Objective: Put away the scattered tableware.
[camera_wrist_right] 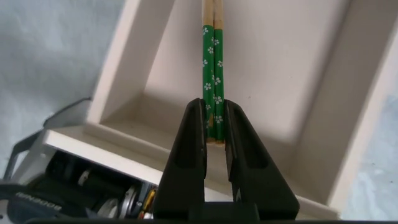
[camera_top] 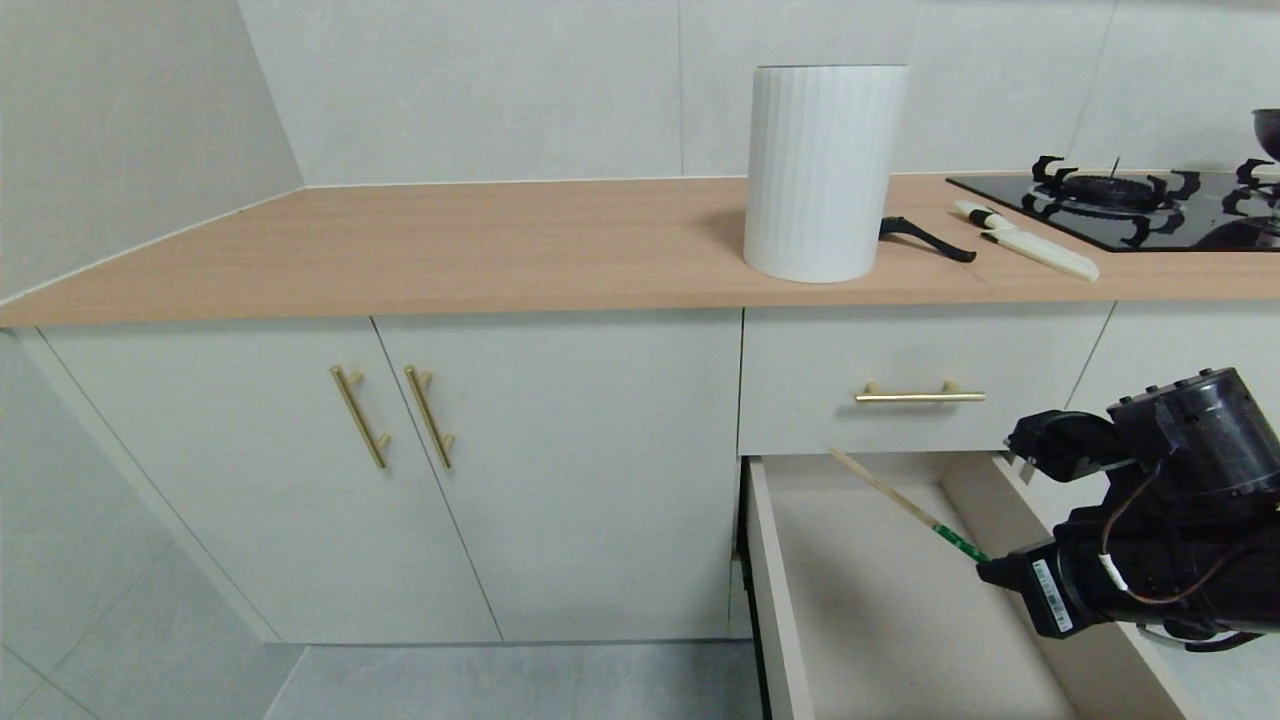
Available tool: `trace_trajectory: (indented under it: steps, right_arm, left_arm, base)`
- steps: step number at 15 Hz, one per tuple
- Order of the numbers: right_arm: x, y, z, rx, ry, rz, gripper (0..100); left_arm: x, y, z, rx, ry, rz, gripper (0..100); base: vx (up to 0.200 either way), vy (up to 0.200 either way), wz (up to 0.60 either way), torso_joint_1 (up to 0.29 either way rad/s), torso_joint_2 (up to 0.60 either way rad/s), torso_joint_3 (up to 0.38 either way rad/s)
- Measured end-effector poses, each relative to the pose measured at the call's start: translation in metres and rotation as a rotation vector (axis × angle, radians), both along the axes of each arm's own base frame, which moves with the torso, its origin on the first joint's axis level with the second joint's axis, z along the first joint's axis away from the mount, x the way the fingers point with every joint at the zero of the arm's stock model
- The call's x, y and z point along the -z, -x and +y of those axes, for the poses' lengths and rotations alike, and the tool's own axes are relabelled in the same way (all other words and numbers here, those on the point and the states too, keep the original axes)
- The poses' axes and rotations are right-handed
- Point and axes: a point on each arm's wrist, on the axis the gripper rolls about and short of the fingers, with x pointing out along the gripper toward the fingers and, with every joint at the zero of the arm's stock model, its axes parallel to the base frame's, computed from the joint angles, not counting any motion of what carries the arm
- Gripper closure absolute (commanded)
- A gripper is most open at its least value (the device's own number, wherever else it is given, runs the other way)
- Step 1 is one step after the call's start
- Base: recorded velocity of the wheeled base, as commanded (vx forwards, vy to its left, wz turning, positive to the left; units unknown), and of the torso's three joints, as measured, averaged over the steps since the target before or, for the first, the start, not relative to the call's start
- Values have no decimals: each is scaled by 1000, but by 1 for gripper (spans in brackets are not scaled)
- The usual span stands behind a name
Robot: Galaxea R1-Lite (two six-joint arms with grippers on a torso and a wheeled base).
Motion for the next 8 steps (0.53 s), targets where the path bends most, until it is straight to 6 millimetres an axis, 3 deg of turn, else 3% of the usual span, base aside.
trace_trajectory:
  steps: [3,8]
  right_arm:
    - [3,-2,1,1,7,13,100]
    - [11,-8,4,2,21,40,100]
  left_arm:
    - [0,0,0,0,-1,0,0]
    - [0,0,0,0,0,0,0]
  base:
    - [0,0,0,-58,289,220]
    - [0,0,0,-8,28,19]
